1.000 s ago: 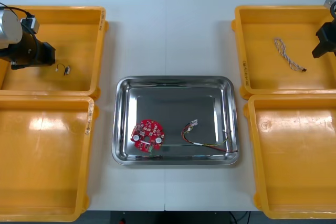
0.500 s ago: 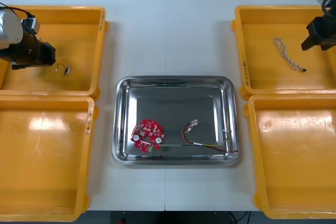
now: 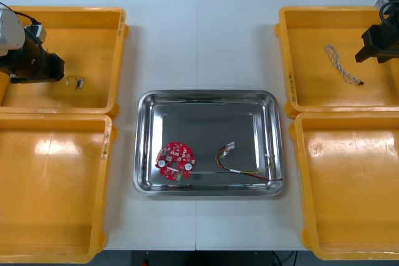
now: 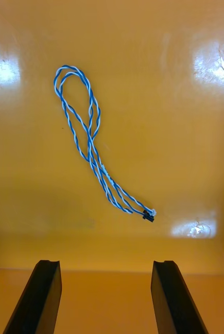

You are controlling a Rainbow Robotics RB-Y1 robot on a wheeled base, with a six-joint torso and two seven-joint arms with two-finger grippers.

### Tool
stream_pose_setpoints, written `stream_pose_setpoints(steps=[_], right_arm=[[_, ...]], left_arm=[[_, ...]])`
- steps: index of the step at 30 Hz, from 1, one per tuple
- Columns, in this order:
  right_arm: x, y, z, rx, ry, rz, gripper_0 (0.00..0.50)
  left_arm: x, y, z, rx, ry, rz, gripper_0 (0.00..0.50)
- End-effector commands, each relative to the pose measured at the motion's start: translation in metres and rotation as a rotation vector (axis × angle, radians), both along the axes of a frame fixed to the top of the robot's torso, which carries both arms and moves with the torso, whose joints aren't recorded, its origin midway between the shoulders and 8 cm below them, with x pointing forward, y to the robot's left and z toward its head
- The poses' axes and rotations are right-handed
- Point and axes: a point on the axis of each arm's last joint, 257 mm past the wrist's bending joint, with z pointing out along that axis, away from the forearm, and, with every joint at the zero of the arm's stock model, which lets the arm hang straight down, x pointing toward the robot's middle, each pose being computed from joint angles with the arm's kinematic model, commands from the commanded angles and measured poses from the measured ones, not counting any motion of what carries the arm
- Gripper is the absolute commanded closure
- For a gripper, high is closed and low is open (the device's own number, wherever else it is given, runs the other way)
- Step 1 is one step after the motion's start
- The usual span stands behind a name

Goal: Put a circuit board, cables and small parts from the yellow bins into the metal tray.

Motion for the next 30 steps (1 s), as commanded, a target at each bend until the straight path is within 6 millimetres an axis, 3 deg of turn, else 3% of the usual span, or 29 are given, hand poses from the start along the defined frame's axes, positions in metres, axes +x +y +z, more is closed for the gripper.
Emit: stream_pose_setpoints(steps=[1, 8, 14, 30], right_arm=[[0.024, 0.015, 0.037, -0.001, -0.092, 0.063, 0.000], [0.034, 0.019, 0.022, -0.019, -0.113, 0.106, 0.000], [0.044, 0.010, 0.014, -0.061, -0.156, 0.172, 0.000], [0.069, 0.018, 0.006, -0.178, -0.252, 0.358, 0.000]], left_arm=[[0.017, -0.007, 0.050, 0.051, -0.068, -0.086, 0.500], [0.006, -0.005, 0.079, 0.053, -0.059, -0.081, 0.500], [-0.011, -0.001, 0.098, 0.106, -0.020, -0.073, 0.500], [-0.054, -0.045, 0.131, 0.119, 0.016, -0.054, 0.500]])
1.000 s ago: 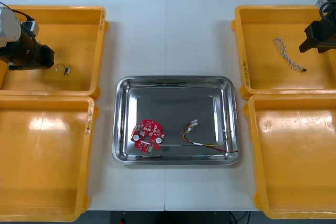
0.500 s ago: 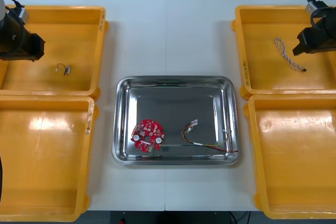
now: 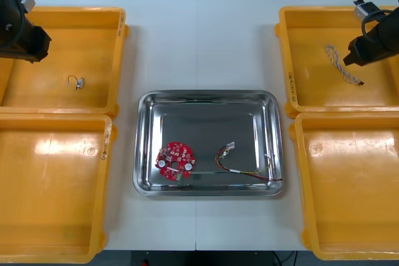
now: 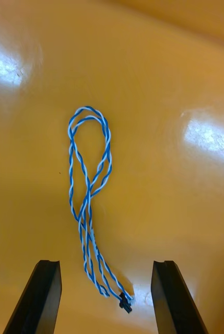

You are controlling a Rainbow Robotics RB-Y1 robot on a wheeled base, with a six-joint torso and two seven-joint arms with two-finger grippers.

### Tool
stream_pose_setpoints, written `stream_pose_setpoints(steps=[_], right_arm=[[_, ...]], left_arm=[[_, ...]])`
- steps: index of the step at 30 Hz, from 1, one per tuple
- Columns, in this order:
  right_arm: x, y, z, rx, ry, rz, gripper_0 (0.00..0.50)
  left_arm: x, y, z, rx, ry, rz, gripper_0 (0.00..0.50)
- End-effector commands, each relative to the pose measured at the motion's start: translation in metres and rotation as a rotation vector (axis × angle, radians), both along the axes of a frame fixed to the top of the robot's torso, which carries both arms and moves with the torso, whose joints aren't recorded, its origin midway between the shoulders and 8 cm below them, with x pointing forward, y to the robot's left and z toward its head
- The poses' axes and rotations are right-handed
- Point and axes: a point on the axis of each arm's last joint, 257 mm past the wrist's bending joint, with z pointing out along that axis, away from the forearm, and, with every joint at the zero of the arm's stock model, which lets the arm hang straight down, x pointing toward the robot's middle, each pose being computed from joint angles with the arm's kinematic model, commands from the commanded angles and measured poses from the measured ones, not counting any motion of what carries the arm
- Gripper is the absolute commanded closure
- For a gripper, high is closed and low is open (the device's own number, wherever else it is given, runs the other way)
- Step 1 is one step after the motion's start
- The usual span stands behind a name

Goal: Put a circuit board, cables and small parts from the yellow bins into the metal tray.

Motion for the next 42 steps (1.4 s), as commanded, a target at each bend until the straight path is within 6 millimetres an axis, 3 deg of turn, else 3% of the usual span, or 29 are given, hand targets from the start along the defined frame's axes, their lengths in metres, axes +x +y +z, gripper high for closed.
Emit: stream_pose_setpoints(steps=[1, 8, 13, 29, 42], right_arm=[[0.025, 0.019, 0.033, -0.014, -0.098, 0.085, 0.000], [0.029, 0.014, 0.015, -0.019, -0.128, 0.118, 0.000], [0.030, 0.017, 0.011, -0.013, -0.128, 0.115, 0.000], [0.029, 0.024, -0.007, -0.005, -0.120, 0.115, 0.000], [0.026, 0.019, -0.021, -0.008, -0.115, 0.103, 0.000]], left_arm=[[-0.006, -0.021, 0.031, -0.007, -0.068, 0.014, 0.500], [-0.023, -0.050, 0.032, -0.017, -0.072, 0.034, 0.500], [-0.025, -0.084, 0.028, -0.045, -0.093, 0.022, 0.500], [-0.040, -0.199, -0.022, -0.082, -0.044, -0.053, 0.500], [-0.048, -0.269, -0.054, -0.160, -0.072, -0.099, 0.500]])
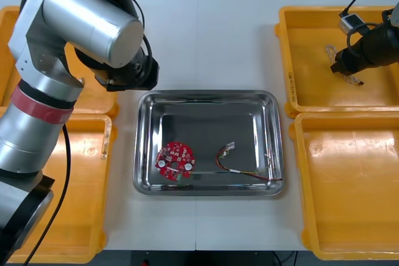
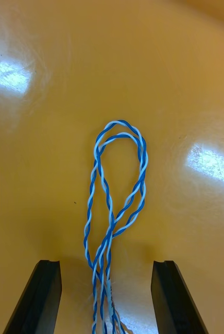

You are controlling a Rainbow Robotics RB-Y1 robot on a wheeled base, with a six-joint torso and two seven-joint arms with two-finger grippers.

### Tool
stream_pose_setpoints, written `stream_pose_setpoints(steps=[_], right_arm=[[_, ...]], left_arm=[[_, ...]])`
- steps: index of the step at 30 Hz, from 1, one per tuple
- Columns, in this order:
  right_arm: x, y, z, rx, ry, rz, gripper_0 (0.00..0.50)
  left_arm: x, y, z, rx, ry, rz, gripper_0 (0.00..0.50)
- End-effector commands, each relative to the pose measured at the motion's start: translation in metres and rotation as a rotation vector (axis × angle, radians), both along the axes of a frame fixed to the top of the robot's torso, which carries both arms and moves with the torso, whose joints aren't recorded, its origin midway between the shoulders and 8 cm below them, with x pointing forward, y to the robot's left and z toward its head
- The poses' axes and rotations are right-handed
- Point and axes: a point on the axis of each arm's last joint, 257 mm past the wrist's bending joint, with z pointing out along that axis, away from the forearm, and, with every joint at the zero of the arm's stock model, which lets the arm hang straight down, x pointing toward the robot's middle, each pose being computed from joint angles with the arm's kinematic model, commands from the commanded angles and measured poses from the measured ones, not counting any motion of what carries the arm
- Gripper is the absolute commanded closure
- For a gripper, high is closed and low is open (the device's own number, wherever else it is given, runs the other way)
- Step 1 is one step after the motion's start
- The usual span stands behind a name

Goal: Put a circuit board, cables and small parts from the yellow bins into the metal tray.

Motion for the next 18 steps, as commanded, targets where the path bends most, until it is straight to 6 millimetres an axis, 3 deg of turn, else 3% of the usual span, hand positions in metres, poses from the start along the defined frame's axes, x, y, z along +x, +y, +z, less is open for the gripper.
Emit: stream_pose_setpoints(steps=[1, 18], right_arm=[[0.008, 0.005, 0.010, 0.020, -0.040, 0.011, 0.000], [0.003, -0.001, -0.007, 0.032, -0.044, 0.000, 0.000]], left_arm=[[-0.009, -0.035, -0.011, -0.038, -0.025, -0.024, 0.500], [-0.033, -0.085, -0.061, -0.102, -0.003, -0.052, 0.500]])
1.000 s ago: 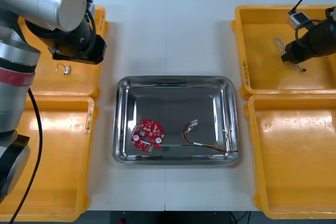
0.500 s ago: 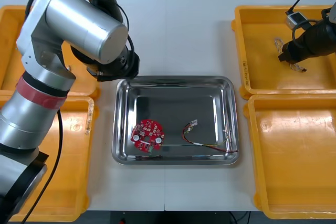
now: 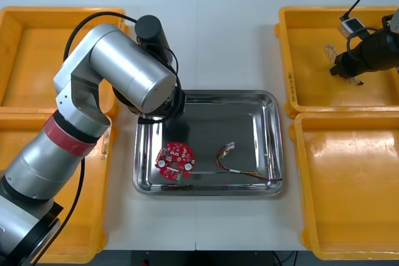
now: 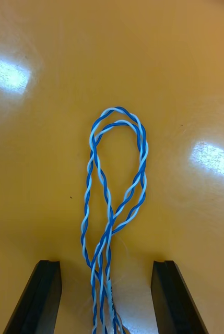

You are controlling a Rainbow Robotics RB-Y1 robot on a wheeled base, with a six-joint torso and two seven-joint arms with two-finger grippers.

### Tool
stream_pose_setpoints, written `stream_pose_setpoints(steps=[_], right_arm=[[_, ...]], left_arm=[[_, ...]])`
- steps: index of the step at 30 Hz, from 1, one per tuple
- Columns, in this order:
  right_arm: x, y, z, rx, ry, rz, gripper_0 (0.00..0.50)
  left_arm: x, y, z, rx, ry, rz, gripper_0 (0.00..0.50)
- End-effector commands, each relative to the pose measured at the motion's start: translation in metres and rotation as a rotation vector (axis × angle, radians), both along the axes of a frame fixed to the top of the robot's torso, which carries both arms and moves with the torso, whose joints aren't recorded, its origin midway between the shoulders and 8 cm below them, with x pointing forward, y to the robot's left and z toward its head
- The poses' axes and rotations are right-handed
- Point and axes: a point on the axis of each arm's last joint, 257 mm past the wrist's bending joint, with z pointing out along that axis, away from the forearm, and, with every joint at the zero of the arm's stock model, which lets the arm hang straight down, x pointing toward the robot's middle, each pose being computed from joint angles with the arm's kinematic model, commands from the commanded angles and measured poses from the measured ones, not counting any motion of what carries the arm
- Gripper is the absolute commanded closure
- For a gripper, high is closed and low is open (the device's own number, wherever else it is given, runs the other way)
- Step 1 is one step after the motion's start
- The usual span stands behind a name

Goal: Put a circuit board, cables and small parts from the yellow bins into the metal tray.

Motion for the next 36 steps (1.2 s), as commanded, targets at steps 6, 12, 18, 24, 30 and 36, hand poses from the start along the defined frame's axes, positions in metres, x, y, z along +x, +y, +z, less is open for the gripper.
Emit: stream_pose_setpoints(steps=[6, 12, 18, 24, 30, 36], right_arm=[[0.003, 0.002, 0.001, 0.015, -0.030, 0.016, 0.025], [0.003, 0.003, 0.002, 0.018, -0.032, 0.020, 0.500], [0.007, 0.006, 0.008, 0.009, -0.046, 0.038, 0.500], [0.008, 0.013, 0.027, -0.021, -0.052, 0.084, 0.500], [0.002, 0.018, 0.046, -0.042, -0.032, 0.124, 0.500], [-0.010, 0.013, 0.063, -0.059, 0.006, 0.139, 0.500]], left_arm=[[-0.015, -0.036, -0.014, -0.094, -0.017, 0.040, 0.500], [-0.018, -0.033, -0.022, -0.085, -0.006, 0.046, 0.500], [-0.016, -0.031, -0.027, -0.083, -0.006, 0.055, 0.500], [-0.013, -0.030, -0.028, -0.084, -0.009, 0.059, 0.498], [-0.012, -0.027, -0.029, -0.080, -0.009, 0.062, 0.197], [-0.011, -0.024, -0.029, -0.080, -0.012, 0.074, 0.000]])
